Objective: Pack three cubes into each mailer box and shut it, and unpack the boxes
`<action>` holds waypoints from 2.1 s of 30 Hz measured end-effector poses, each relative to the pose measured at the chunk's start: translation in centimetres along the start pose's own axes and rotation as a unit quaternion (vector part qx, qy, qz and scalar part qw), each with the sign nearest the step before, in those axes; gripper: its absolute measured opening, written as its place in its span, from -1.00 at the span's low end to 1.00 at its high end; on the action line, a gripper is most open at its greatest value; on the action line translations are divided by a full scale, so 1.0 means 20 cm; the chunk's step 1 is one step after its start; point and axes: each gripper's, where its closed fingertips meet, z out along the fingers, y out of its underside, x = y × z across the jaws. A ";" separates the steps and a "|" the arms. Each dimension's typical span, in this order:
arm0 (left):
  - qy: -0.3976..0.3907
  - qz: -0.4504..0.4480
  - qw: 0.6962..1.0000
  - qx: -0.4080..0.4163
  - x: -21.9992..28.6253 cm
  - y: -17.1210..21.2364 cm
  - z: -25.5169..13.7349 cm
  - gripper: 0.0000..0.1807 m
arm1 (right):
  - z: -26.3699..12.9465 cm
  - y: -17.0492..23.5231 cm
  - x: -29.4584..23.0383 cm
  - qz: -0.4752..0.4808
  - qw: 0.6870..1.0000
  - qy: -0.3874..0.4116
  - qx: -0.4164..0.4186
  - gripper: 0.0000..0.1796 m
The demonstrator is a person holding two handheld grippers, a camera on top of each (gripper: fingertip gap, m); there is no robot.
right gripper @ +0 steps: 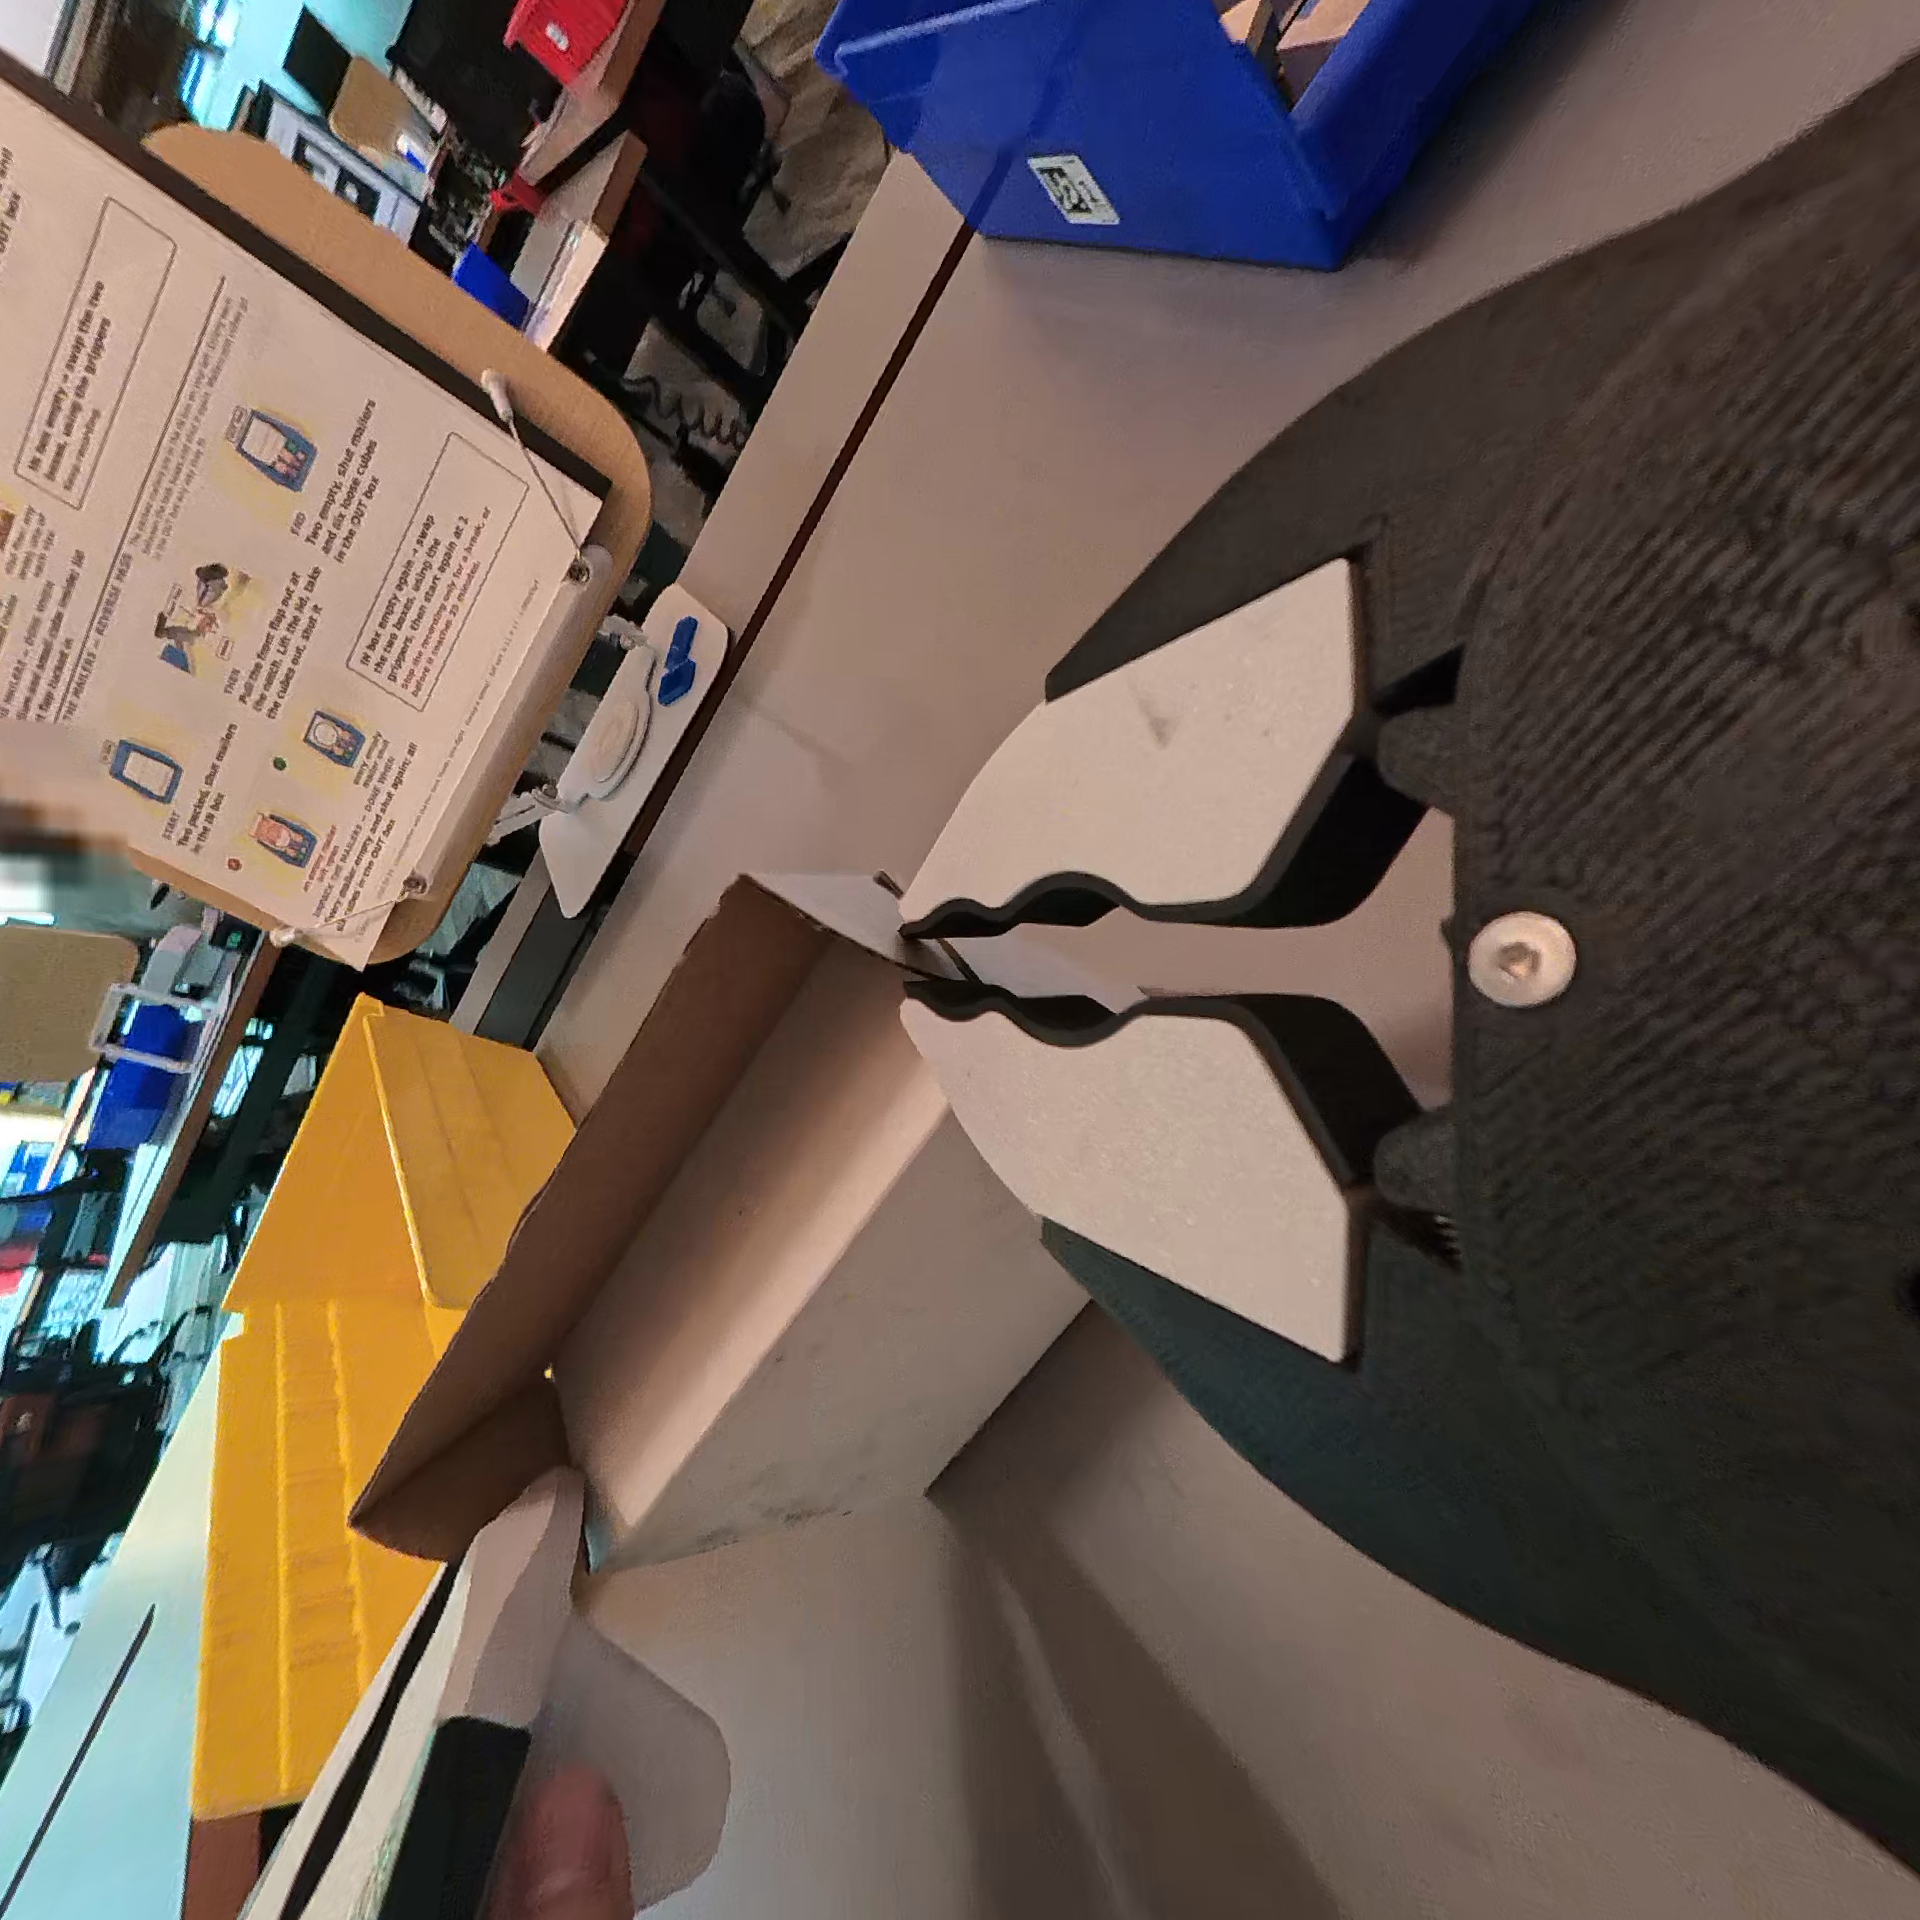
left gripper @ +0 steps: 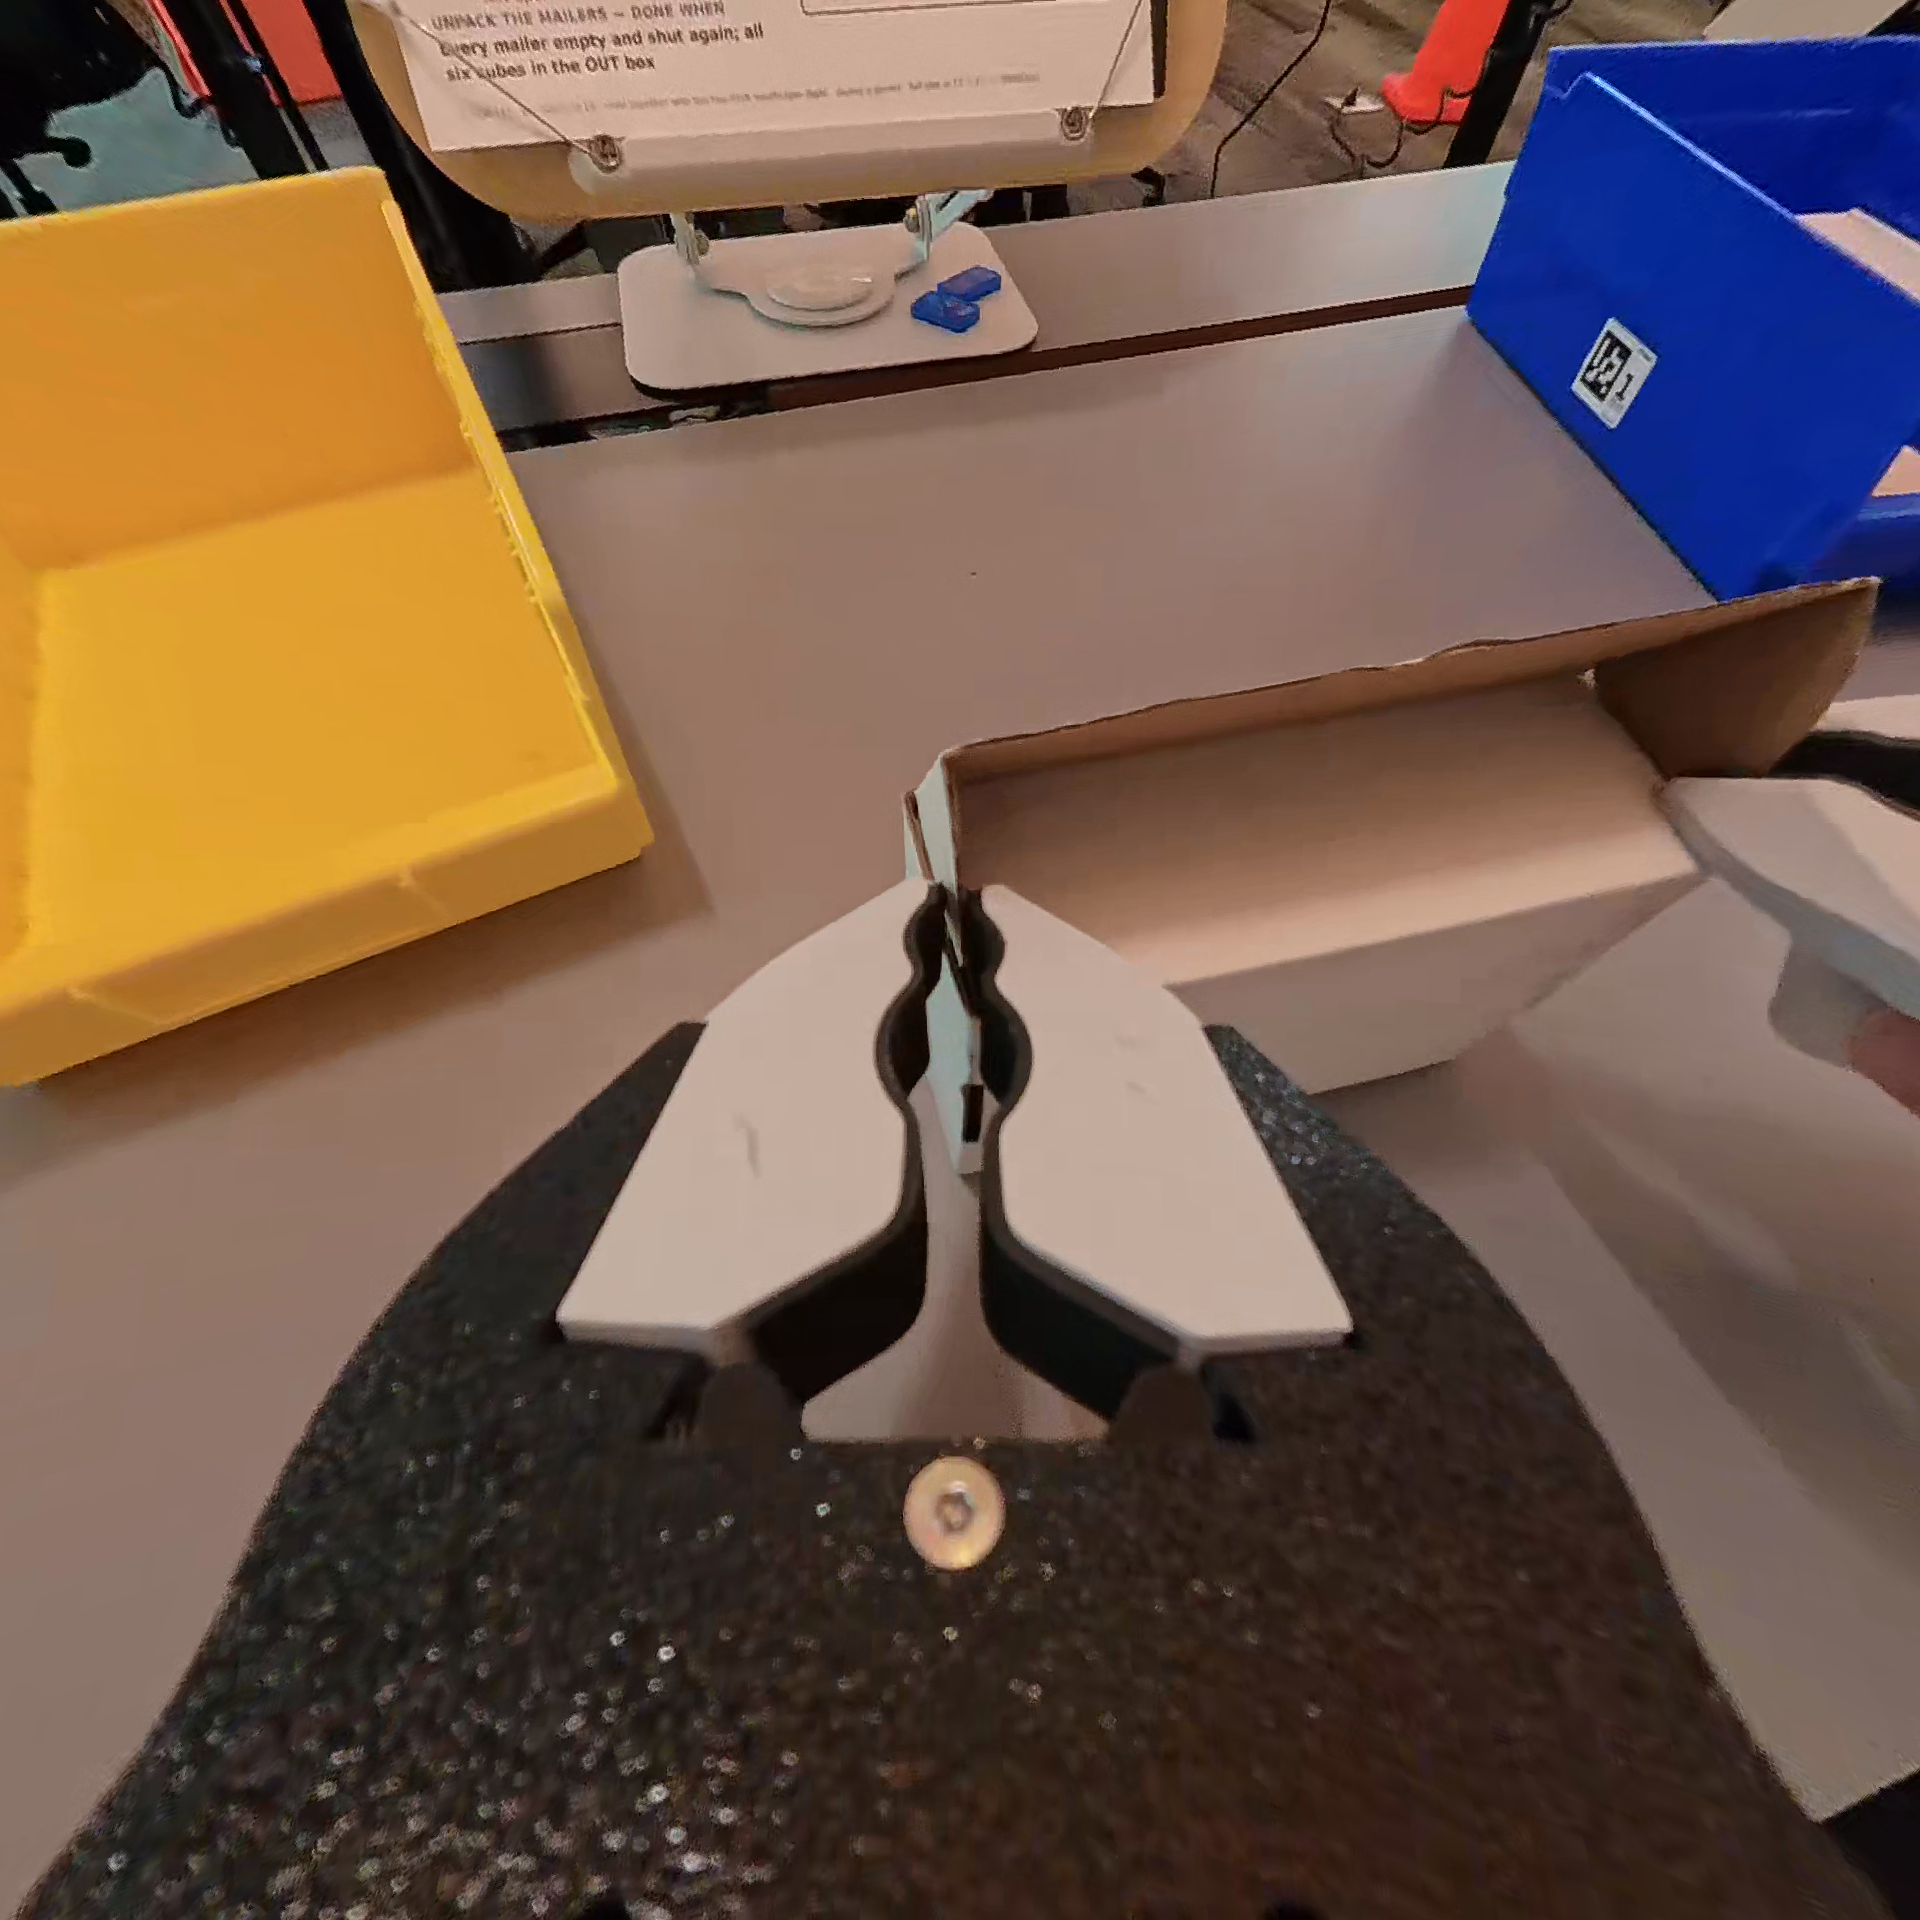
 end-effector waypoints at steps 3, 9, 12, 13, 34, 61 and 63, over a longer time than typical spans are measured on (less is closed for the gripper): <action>0.003 -0.006 1.000 0.008 0.00 0.00 0.00 -0.96 | -0.05 -0.05 0.01 0.033 0.998 -0.043 0.030 -0.93; -0.002 0.003 1.000 0.027 0.01 0.00 0.00 -0.96 | -0.14 -0.20 0.17 0.059 0.993 -0.010 0.097 -1.00; -0.001 0.031 0.999 0.034 0.02 0.00 0.00 -0.96 | -0.08 -0.25 0.19 -0.035 0.996 0.021 0.077 -1.00; -0.001 0.044 0.998 0.037 0.02 0.00 0.00 -0.96 | -0.05 -0.25 0.20 -0.082 0.994 0.039 0.061 -1.00; 0.038 0.333 0.933 0.132 -0.01 -0.25 -0.04 -1.00 | 0.04 -0.13 0.06 -0.318 0.946 0.047 -0.041 -1.00; 0.193 0.095 0.974 0.076 -0.06 -0.09 -0.19 -0.10 | 0.17 0.00 -0.22 -0.305 0.833 -0.356 -0.294 0.11; 0.189 0.107 0.974 0.064 -0.08 -0.07 -0.21 -0.08 | 0.26 0.03 -0.25 -0.319 0.813 -0.362 -0.325 0.05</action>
